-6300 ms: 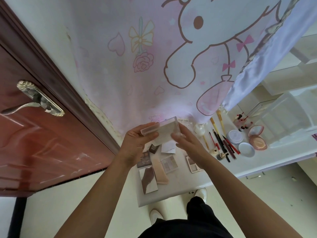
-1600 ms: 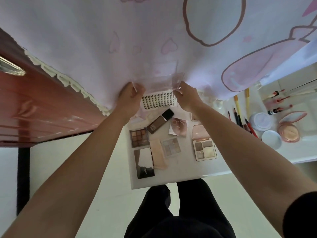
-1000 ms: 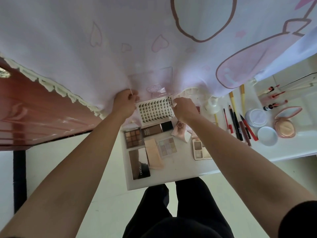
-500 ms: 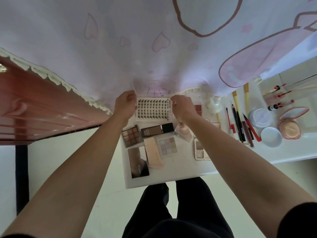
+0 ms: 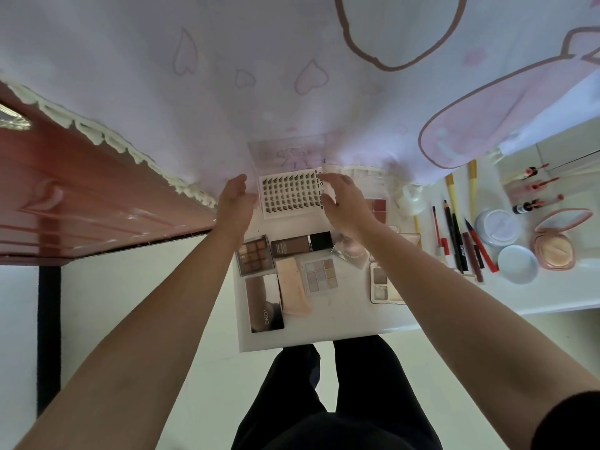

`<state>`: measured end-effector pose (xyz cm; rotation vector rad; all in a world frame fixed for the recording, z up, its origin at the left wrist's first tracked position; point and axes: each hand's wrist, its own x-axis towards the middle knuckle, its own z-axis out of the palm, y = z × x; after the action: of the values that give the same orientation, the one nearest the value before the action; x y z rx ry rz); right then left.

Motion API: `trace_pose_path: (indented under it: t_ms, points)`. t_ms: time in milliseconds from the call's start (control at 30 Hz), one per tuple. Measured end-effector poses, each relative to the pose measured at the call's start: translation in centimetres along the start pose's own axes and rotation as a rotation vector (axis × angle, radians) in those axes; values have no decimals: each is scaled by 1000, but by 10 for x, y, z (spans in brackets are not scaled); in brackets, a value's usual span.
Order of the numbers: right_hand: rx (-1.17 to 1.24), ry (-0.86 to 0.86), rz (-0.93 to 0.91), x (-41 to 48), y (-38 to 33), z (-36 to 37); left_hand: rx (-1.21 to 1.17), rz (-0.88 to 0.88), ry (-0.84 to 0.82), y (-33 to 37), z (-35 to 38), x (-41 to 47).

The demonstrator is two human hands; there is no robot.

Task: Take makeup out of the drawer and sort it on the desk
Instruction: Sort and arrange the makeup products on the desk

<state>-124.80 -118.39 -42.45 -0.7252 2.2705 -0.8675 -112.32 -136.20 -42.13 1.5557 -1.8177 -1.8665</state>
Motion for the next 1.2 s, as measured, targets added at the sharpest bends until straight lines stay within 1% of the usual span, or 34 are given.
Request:
trace_pose_path:
  t_ms: [67,133,200,233,300,333,433,500,567,633,700,767,800,900,933,1000,1067,1200]
  points:
    - [-128,-68,-96,-16,0,-2,256,109,33,-16,-7,-19]
    - [-326,-216,-143,-28,1,-2,403,151,51,-36,-11,-35]
    - [-559,-346,-194,-36,1,6,463,149,36,-56,-15,-48]
    - [-643,-373,-215,-38,1,9,469,135,14,-61,-16,-55]
    - [-680,-346,-228,-41,2,13,395,102,-28,-67,-18,-61]
    - [-637,-324,-210,-42,0,13,350,100,-41,-67,-18,-62]
    - [-445,-271,-136,-48,-10,5,337,115,-26,-47,-16,-73]
    - [-308,-246,-98,-57,-21,-3,228,100,-52,-31,-15,-80]
    - [-138,-234,-57,-71,-32,-13,128,99,-119,-18,-16,-88]
    - [79,-200,-37,-88,-42,-22,111,114,-145,-4,-14,-97]
    - [333,-148,5,-104,-53,-26,142,159,-117,11,-12,-109]
    - [509,-55,50,-119,-65,-25,221,260,-12,24,-7,-122]
    - [526,18,62,-126,-73,-22,233,306,36,29,-5,-129]
    - [402,241,138,-143,-92,-13,224,397,124,41,1,-154]
    - [397,282,185,-148,-96,-11,221,421,141,44,2,-162]
    - [483,335,240,-157,-103,-11,210,451,154,49,1,-173]
    - [492,418,202,-164,-109,-12,150,433,151,52,-3,-177]
    - [319,523,124,-173,-125,-10,-72,218,70,52,-6,-176]
